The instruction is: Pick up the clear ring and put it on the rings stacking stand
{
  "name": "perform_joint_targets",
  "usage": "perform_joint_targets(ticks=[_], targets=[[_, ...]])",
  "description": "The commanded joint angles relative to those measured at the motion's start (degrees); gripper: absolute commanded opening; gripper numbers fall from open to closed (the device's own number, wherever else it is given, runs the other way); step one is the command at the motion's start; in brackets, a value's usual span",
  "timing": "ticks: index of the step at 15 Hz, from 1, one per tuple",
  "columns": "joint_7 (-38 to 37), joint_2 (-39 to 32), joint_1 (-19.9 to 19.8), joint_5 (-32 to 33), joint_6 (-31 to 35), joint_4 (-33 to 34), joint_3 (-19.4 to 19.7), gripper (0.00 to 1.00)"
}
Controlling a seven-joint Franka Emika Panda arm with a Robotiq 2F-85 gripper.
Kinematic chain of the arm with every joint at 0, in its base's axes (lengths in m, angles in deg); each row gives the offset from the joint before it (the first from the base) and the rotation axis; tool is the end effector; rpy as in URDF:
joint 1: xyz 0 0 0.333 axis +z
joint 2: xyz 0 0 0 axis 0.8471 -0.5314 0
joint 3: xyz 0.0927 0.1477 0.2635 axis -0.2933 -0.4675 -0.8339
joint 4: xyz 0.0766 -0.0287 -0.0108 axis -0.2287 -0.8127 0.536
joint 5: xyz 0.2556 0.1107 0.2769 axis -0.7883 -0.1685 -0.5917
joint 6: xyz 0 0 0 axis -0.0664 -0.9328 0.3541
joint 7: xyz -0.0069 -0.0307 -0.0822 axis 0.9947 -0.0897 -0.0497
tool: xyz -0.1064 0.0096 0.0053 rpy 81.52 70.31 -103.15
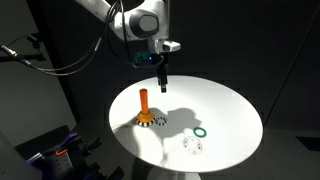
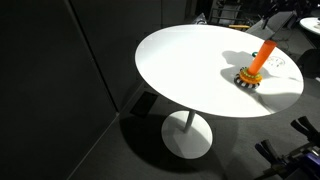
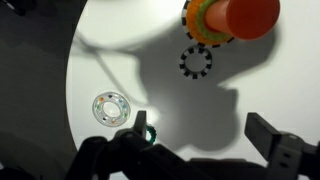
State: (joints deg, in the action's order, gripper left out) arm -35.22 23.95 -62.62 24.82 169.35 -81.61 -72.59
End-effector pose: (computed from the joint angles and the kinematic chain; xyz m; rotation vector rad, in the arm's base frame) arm 0.5684 -0.0880 0.3540 2.8521 -0.9448 0.0293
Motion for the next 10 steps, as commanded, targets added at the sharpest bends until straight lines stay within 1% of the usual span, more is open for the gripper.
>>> perform_joint_targets(ticks=[1,5,10], targets=[[0.2,-0.1,1.2,-0.3,-0.1,0.2,1.2,1.00],[0.2,-0.1,1.4,-0.2,-0.1,0.7,1.2,1.00],[0.3,-4.5,1.1,-2.6,0.8,2.1,1.6,1.00]])
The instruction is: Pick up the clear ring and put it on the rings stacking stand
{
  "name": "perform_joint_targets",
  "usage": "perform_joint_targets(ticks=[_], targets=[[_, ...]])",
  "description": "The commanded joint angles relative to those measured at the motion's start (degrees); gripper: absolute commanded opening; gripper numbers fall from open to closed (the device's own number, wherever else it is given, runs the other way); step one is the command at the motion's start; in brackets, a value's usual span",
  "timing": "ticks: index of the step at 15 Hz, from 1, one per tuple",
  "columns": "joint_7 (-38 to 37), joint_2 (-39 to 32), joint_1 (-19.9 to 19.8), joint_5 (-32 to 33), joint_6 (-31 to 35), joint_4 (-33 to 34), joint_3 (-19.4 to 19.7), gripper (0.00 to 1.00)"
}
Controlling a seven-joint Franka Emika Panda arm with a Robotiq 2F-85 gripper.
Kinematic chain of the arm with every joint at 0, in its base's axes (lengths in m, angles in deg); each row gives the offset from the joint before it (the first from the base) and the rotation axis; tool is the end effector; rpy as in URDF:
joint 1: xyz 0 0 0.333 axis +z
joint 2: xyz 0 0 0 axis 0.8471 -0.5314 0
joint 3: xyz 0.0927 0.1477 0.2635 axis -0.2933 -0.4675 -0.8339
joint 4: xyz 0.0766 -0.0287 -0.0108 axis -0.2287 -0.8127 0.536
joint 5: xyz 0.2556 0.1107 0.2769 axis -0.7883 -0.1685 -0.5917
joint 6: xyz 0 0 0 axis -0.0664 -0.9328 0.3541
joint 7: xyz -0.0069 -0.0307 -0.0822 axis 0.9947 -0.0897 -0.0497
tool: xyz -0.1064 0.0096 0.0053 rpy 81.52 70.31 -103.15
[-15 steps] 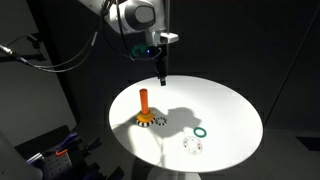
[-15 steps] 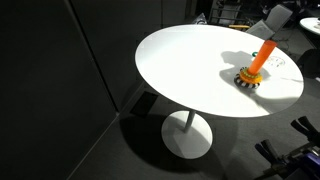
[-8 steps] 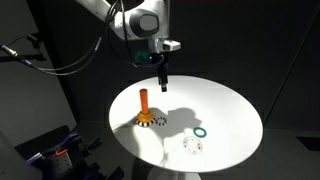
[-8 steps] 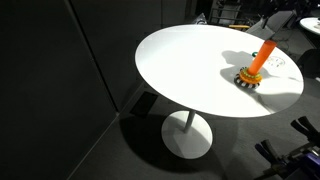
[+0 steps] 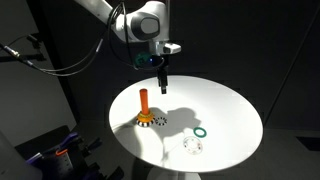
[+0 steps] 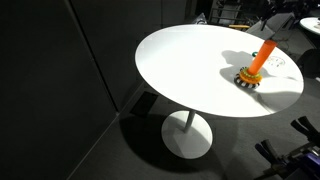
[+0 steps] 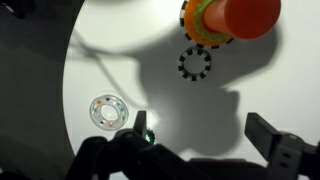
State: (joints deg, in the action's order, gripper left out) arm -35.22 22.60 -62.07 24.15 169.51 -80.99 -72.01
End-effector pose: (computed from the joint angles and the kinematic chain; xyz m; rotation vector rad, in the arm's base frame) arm 0.5721 -0.0882 0.3455 2.8532 -0.9553 0.0126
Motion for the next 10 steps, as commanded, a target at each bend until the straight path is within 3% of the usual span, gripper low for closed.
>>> perform_joint_targets(ticks=[1,10], targets=[[0.2,-4.1,0.6,-2.4,1.6,1.4,1.1,1.00],[3.4,-11.9,0.8,-8.6,9.9,0.9,1.5,1.00]])
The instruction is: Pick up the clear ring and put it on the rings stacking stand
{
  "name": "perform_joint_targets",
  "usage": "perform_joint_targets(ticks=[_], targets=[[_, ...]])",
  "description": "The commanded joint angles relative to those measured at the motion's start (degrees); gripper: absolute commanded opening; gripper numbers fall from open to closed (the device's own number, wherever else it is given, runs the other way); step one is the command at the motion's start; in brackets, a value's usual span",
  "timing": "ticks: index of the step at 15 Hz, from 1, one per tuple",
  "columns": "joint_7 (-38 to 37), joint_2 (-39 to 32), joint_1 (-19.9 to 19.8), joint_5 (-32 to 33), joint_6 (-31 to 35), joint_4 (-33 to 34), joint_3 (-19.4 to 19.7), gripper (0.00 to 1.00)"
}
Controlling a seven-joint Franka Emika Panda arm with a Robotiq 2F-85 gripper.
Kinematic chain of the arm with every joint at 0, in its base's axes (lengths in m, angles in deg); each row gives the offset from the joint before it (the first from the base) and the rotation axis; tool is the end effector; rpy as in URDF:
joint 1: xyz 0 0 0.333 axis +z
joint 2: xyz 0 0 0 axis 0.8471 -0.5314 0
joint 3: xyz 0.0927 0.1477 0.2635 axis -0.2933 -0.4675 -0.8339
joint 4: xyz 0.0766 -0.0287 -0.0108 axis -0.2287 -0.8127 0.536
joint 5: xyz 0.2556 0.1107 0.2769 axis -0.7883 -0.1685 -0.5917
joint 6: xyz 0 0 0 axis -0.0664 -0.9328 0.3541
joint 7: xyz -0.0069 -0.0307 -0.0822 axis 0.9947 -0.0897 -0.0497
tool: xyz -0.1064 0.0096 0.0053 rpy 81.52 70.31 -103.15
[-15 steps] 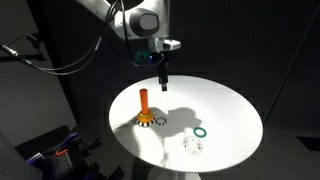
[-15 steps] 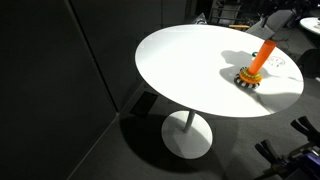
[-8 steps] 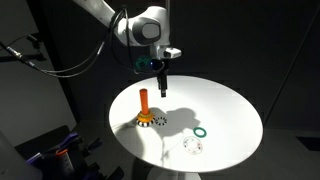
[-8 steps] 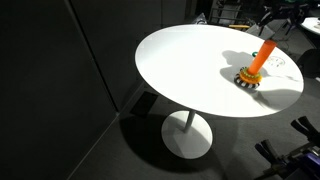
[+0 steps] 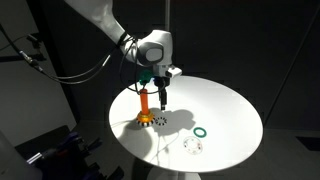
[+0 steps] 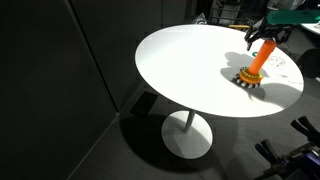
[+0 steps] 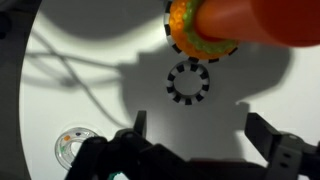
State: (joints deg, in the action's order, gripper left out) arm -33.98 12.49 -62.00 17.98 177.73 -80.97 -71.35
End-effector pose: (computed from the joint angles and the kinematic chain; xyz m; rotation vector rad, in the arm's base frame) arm 0.5816 -0.0914 0.2546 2.8905 -1.0428 -0.0611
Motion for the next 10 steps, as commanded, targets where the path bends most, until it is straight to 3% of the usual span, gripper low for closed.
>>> perform_joint_targets(ticks=[1,10], targets=[[2.4,-2.4,0.9,-2.8,2.4,0.9,1.0,1.00],[2.4,-6.9,1.3,-4.8,5.0,2.9,2.2,1.00]])
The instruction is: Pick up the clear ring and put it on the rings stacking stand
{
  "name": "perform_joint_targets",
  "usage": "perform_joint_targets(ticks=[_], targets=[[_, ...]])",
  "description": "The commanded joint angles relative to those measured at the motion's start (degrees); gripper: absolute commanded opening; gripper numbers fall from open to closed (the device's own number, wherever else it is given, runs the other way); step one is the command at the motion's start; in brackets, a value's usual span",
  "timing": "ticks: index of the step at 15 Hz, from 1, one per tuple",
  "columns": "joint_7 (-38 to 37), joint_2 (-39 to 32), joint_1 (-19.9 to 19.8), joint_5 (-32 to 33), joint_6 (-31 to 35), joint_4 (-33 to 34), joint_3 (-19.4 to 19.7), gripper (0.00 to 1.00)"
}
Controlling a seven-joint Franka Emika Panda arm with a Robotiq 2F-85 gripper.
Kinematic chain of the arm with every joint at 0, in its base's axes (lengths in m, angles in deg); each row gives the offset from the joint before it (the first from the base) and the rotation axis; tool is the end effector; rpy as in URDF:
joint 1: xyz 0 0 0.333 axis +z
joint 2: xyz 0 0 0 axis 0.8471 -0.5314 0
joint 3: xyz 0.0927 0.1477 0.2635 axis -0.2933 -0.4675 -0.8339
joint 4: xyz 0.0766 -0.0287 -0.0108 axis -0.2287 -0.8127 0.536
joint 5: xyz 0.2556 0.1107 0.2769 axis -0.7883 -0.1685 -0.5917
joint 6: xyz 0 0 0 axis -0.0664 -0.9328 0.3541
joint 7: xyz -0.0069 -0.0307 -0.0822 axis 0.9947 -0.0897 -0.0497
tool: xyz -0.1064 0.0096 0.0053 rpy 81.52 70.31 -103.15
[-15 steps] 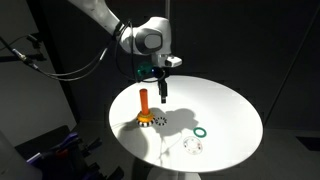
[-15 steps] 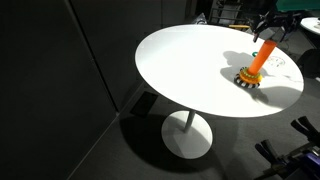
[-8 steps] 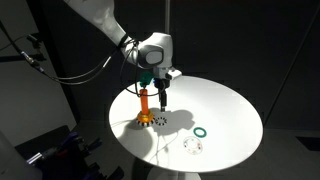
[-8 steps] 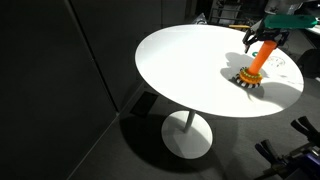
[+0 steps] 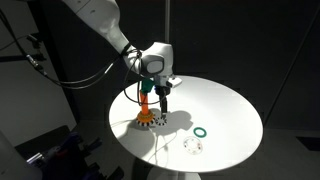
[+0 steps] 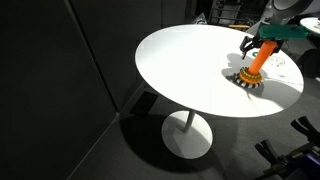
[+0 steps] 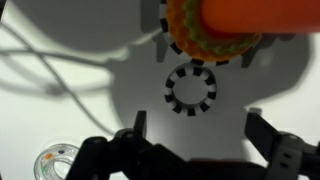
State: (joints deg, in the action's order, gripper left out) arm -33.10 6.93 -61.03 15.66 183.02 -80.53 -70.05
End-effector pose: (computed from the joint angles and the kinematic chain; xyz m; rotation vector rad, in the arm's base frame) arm 0.5844 -0.0950 0.2086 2.8932 -1.0678 -0.0584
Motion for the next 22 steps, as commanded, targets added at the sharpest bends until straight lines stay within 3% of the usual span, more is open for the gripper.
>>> perform_joint_targets(ticks=[1,22], targets=[[1.5,-1.7,0.3,-3.2,-0.5,3.1,1.0,1.00],[-0.5,-13.4,-0.4,-2.0,-4.8,17.9,8.9,1.00]])
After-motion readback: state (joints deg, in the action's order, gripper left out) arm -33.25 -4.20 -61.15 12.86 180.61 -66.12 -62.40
